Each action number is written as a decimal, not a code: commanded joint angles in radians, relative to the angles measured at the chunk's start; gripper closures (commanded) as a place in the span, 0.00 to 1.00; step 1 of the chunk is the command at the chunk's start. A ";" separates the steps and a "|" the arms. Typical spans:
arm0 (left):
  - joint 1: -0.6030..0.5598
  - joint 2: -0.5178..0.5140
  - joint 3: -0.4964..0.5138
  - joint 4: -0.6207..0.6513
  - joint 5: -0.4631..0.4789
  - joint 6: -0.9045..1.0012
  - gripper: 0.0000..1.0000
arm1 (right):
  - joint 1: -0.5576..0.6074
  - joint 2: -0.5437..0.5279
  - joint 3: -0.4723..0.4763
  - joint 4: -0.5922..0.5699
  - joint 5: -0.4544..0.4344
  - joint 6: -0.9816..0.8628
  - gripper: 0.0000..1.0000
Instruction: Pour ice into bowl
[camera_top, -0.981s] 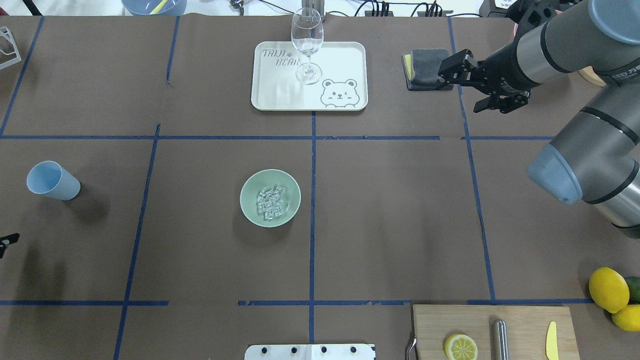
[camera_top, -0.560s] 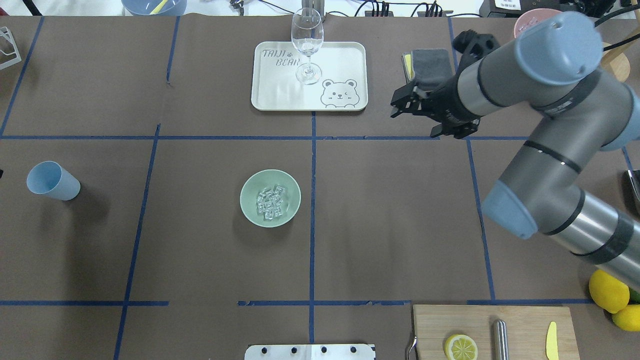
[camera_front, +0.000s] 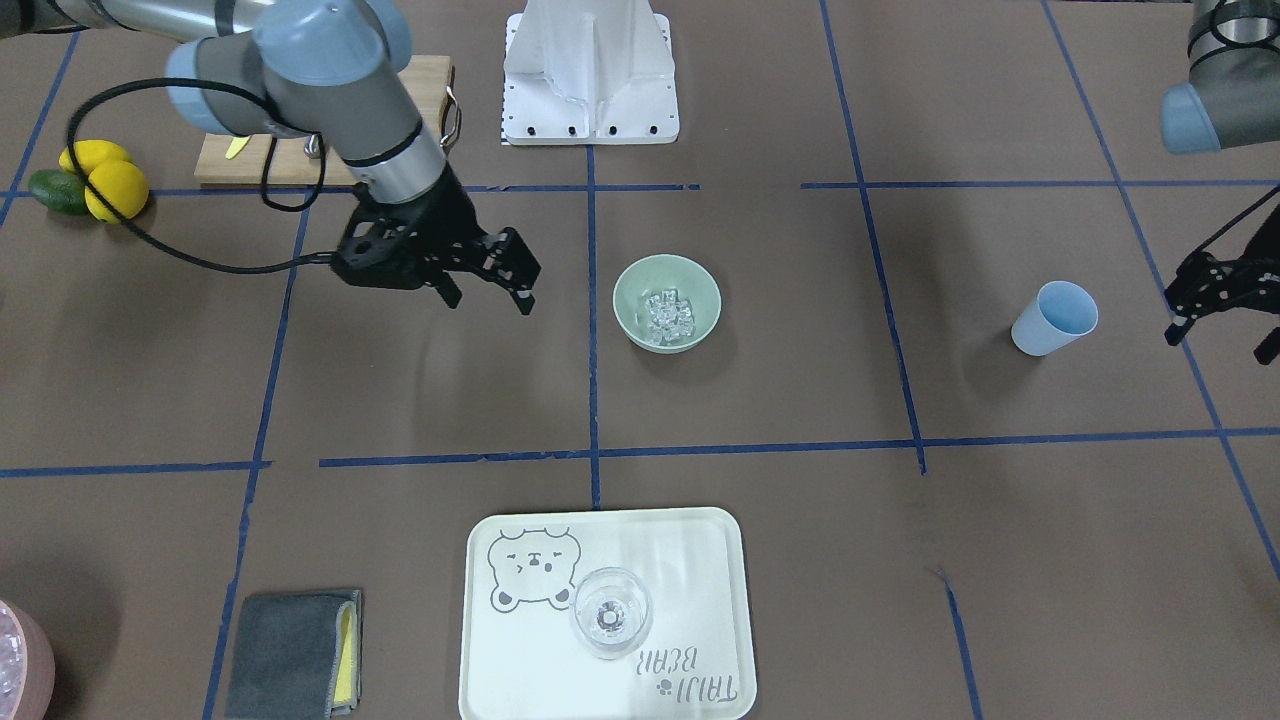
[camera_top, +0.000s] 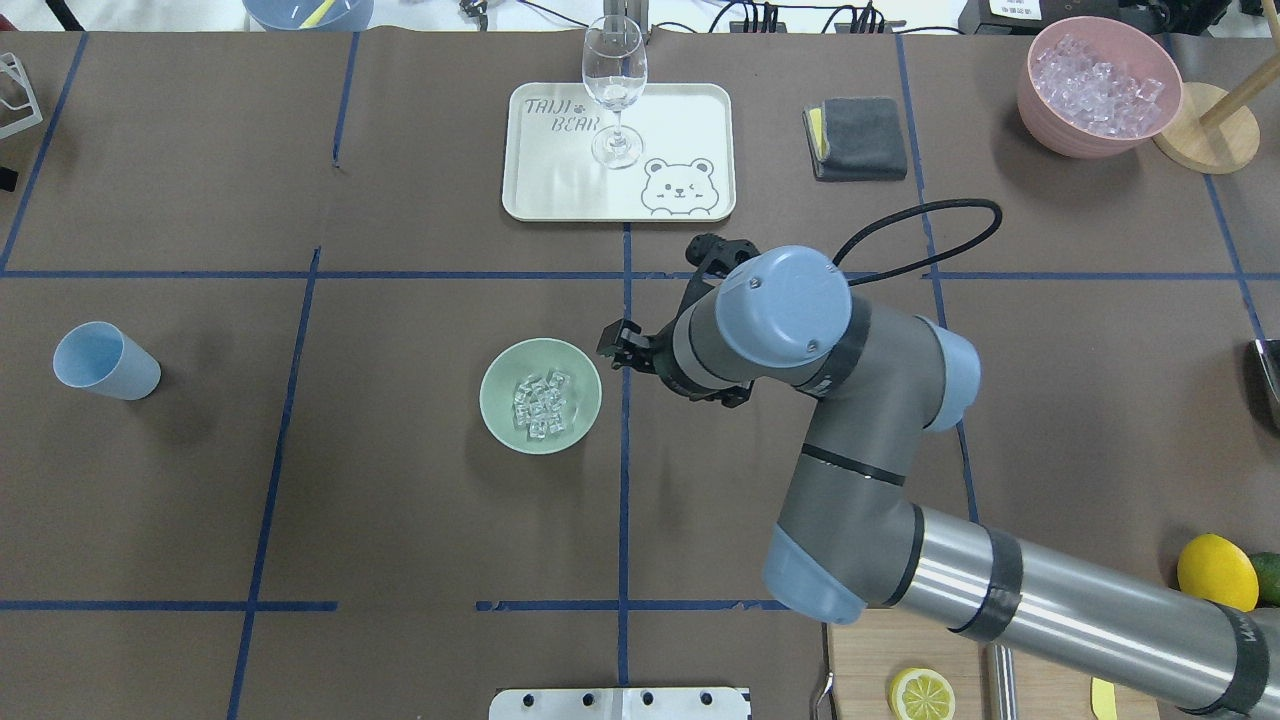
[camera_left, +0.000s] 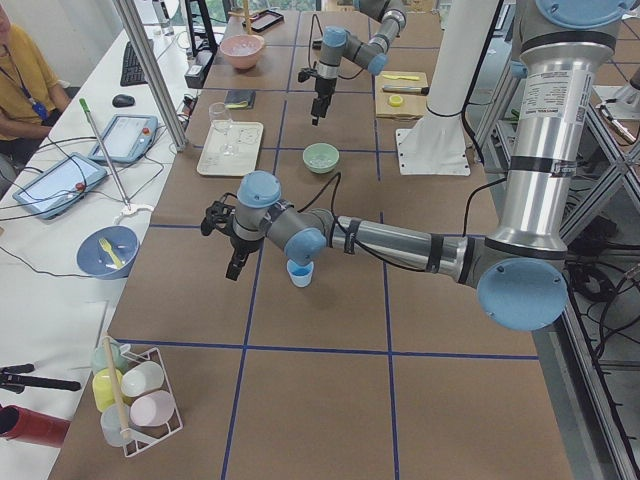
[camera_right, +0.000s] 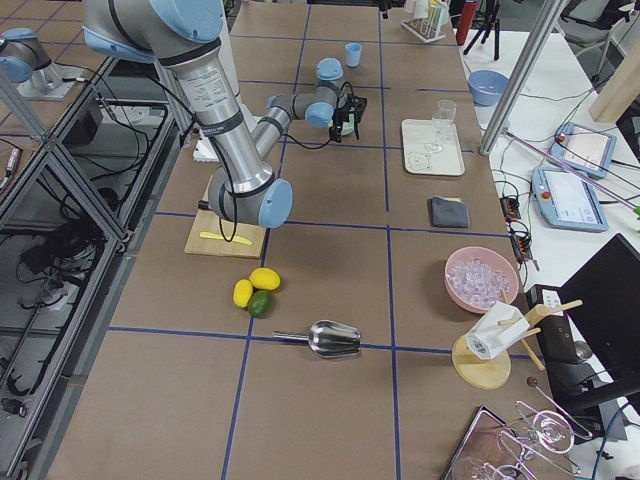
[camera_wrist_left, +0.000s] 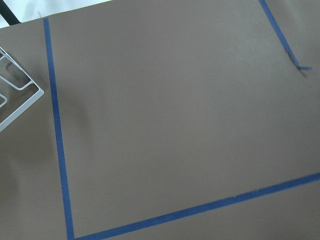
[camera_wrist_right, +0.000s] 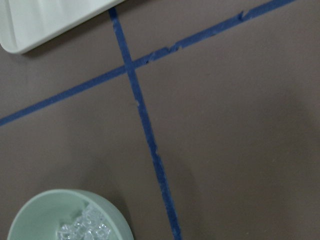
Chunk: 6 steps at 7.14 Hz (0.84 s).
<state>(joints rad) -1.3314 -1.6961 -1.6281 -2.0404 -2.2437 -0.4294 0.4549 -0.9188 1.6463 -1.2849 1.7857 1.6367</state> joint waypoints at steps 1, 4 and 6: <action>-0.014 -0.014 -0.003 0.031 -0.028 -0.069 0.00 | -0.058 0.076 -0.098 -0.001 -0.052 0.009 0.00; -0.014 -0.007 -0.012 0.028 -0.020 -0.068 0.00 | -0.062 0.121 -0.175 0.009 -0.069 0.009 0.92; -0.014 -0.007 0.004 0.020 -0.017 -0.055 0.00 | -0.062 0.123 -0.161 0.009 -0.068 0.006 1.00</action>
<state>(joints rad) -1.3453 -1.7033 -1.6349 -2.0157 -2.2617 -0.4941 0.3929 -0.7994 1.4814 -1.2766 1.7180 1.6432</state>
